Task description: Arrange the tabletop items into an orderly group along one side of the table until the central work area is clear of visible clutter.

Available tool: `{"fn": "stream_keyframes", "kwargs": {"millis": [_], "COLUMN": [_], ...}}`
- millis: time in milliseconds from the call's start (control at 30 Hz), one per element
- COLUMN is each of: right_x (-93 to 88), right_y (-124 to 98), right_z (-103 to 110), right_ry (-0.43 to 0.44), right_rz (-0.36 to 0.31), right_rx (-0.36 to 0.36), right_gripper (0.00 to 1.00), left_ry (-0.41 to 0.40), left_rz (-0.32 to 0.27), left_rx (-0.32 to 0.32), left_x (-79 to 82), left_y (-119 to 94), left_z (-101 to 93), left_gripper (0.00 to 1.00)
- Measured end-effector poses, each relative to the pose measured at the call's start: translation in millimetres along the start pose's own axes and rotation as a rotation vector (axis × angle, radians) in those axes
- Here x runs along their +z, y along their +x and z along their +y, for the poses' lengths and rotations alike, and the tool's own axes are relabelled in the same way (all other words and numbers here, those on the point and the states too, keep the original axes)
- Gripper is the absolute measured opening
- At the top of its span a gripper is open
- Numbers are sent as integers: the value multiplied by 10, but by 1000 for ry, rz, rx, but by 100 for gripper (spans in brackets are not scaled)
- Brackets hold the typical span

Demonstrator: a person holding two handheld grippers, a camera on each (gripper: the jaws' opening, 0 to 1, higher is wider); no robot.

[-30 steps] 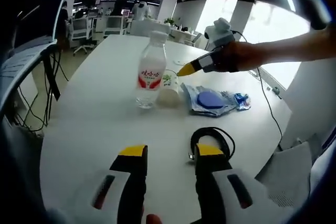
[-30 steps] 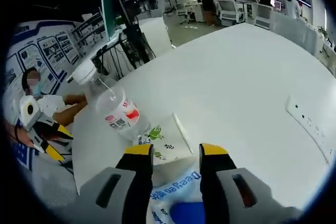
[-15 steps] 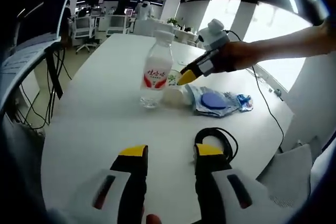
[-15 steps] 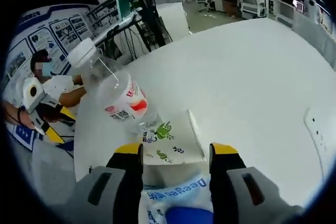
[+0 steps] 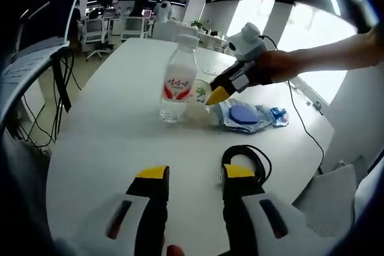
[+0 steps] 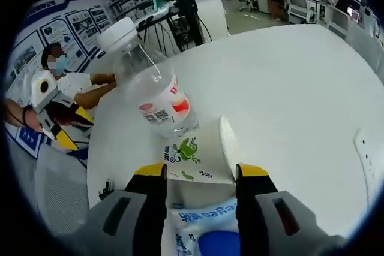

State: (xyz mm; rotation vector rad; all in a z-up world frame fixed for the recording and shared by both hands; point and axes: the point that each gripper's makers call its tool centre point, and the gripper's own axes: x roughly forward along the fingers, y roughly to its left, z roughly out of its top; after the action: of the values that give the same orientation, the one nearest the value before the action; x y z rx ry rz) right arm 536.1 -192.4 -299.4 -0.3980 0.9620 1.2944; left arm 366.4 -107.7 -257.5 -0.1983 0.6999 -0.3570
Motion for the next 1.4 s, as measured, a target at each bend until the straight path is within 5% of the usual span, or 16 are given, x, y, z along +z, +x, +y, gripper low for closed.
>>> {"fn": "stream_keyframes", "kwargs": {"millis": [267,967,1400], "right_x": [-171,-189,-141], "right_y": [-30,-116,-175], "right_z": [188,620,665], "right_ry": [-61,-149,-195], "right_rz": [31,1,-1], "right_rx": [2,54,26], "right_gripper": [24,5,0], "left_ry": [3,21,29], "left_rz": [-2,5,-8], "left_rx": [-2,-12,-19], "left_x": [-3,-35,-15], "left_y": [-39,-104,-127], "left_z": [-3,-27,-59], "left_gripper": [33,34,34]}}
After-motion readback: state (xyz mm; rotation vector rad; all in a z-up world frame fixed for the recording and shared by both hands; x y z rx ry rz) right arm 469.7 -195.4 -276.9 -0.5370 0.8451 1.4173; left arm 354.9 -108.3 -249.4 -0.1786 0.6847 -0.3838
